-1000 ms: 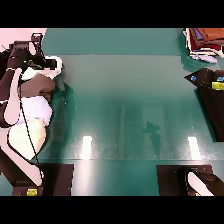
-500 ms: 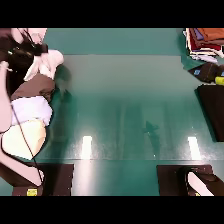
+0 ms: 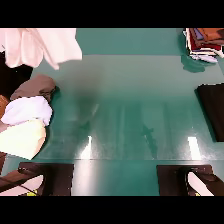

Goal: Fold the shirts.

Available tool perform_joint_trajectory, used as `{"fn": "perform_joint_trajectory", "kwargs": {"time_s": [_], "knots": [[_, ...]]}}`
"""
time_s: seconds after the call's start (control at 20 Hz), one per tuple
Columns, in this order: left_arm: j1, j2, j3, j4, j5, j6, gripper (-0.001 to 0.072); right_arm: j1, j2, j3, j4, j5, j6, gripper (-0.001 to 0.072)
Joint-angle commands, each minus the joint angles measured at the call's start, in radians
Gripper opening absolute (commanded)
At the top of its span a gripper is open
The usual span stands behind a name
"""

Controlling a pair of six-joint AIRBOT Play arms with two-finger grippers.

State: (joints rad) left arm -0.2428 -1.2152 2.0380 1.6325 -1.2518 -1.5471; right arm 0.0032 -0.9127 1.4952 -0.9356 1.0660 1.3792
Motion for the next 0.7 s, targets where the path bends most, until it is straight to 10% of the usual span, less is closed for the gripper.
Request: {"fn": "perform_joint_trajectory", "kwargs": {"time_s": [0.0, 0.25, 0.35, 0.4, 0.65], "knots": [[-0.2, 0.047, -0.076, -0.002, -0.103, -0.019, 0.0021, 0.001, 0.0, 0.066, 0.0, 0.037, 0.0, 0.0017], [-0.463, -0.04, -0.358, -0.08, -0.089, -0.06, 0.0026, 0.001, 0.025, 0.065, 0.0, 0.068, 0.0, 0.0017], [-0.494, -0.077, -0.451, -0.11, -0.001, -0.062, 0.0525, 0.0, 0.048, 0.046, -0.002, 0.068, 0.0, 0.0017], [-0.489, -0.083, -0.473, -0.1, 0.015, -0.077, 0.0586, 0.001, 0.061, 0.035, -0.002, 0.066, 0.0, 0.0017], [-0.312, -0.08, -0.502, 0.039, -0.072, -0.154, 0.0586, -0.003, 0.097, 0.012, -0.009, 0.06, 0.0, 0.0017]]}}
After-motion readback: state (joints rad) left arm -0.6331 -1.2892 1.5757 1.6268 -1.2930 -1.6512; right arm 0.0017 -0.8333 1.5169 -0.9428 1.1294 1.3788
